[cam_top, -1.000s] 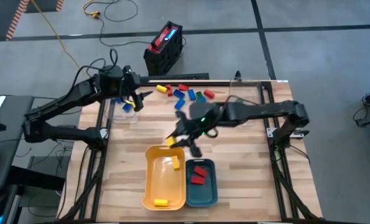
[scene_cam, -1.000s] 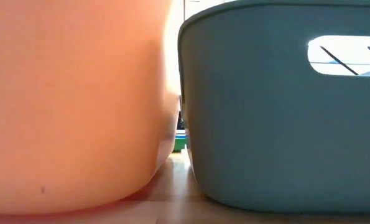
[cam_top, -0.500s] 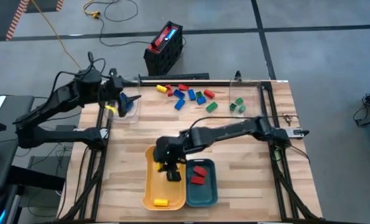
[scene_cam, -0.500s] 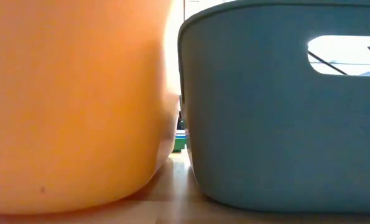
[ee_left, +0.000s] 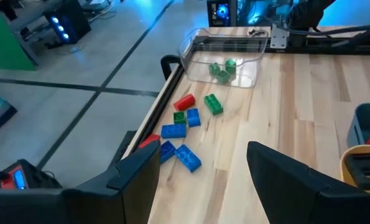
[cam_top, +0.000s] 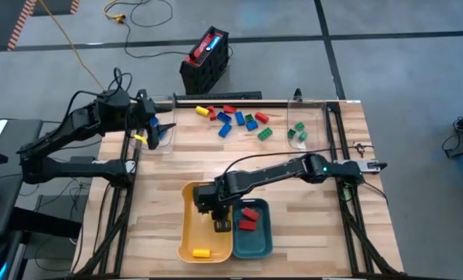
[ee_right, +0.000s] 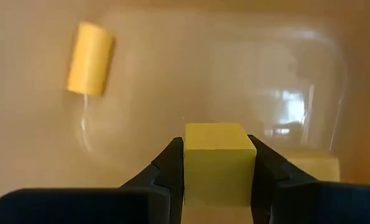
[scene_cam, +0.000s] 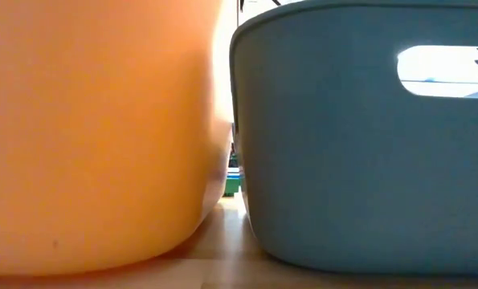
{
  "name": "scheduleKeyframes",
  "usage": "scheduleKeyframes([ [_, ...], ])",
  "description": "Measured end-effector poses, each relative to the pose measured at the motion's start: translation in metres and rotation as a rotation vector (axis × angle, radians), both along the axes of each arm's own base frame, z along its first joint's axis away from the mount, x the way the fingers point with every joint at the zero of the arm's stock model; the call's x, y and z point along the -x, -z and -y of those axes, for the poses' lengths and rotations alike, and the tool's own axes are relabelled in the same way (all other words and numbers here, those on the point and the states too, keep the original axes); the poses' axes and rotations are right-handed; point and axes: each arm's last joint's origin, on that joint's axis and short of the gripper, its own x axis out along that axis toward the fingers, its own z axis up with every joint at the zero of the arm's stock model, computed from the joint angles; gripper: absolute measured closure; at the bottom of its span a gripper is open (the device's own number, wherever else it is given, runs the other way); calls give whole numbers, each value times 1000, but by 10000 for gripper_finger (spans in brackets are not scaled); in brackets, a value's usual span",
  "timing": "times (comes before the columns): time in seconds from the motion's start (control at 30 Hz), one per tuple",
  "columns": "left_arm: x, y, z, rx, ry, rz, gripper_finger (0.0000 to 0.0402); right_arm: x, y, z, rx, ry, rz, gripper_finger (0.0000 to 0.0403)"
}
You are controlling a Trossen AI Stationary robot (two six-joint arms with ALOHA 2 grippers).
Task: Sort blocks
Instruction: Put the yellow block into the yellow bin, then put the red block into the blue bin
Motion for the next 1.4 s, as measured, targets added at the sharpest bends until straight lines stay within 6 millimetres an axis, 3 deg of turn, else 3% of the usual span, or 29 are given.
scheduleKeyframes([
  [0.23, 0, 0, 0, -6, 2, 0, 168, 2, 1, 3, 5, 5, -26, 273],
  [0.53, 0, 0, 0, -8, 2, 1, 168, 2, 1, 3, 4, 5, -28, 204],
  [0.7, 0, 0, 0, -9, 2, 1, 168, 2, -4, 4, 2, 5, -27, 187],
  [0.9, -4, 2, 0, 48, 49, -1, 168, 4, -54, 15, -35, 68, 77, 185],
  [1.13, -42, 26, -16, 150, 136, -145, 168, 41, -135, 58, 190, 250, 240, 184],
  [1.23, -65, 41, -28, 173, 163, -213, 169, 57, -152, 79, 261, 268, 238, 184],
  [1.4, -98, 64, -52, 199, 147, -254, 179, 70, -162, 116, 324, 257, 204, 184],
])
